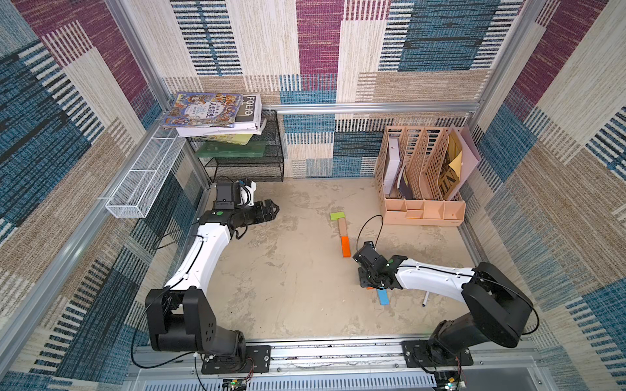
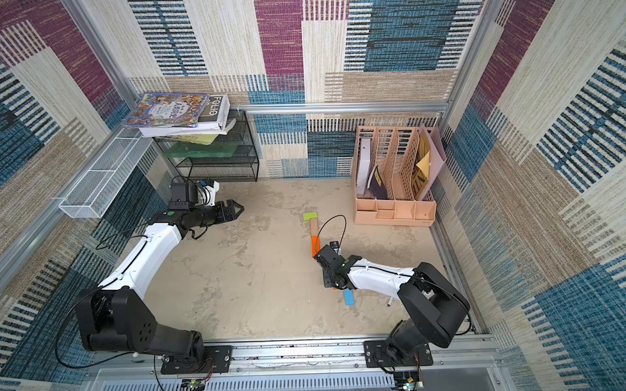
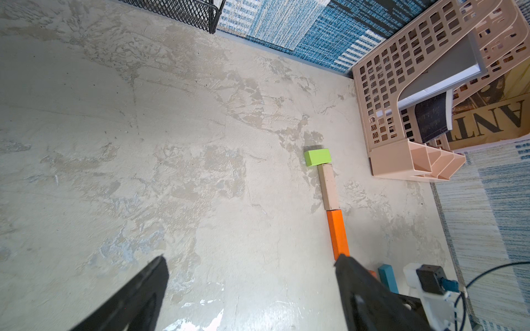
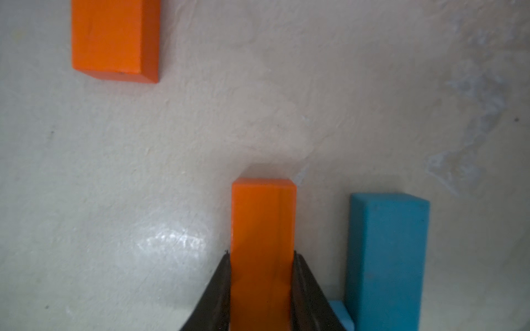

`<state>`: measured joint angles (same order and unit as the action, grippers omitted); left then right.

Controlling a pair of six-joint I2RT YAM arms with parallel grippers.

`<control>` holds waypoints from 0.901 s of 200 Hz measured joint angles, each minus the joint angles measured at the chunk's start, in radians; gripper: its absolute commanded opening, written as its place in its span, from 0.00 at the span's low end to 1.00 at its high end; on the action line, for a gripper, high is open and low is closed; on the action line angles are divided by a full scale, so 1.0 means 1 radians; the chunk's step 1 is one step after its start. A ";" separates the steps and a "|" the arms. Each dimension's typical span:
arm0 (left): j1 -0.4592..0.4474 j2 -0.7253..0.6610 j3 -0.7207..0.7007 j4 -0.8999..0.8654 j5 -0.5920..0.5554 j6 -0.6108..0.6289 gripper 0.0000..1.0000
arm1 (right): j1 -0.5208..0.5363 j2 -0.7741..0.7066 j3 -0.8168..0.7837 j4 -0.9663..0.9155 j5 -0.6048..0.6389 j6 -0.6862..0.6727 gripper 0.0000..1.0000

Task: Assemble a giraffe with building blocks
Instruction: Pick up the building block from the center of the board, then place the building block at the center of the board.

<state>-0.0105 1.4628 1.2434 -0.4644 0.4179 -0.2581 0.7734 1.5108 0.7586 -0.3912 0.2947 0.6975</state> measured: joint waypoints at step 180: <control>0.000 0.000 0.000 0.000 0.005 0.000 0.93 | -0.328 0.131 0.438 -0.127 -0.238 -1.735 0.00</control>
<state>-0.0109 1.4628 1.2434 -0.4641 0.4229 -0.2577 0.4450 1.6421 1.1969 -0.5186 0.0570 -1.0378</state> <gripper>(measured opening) 0.934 0.321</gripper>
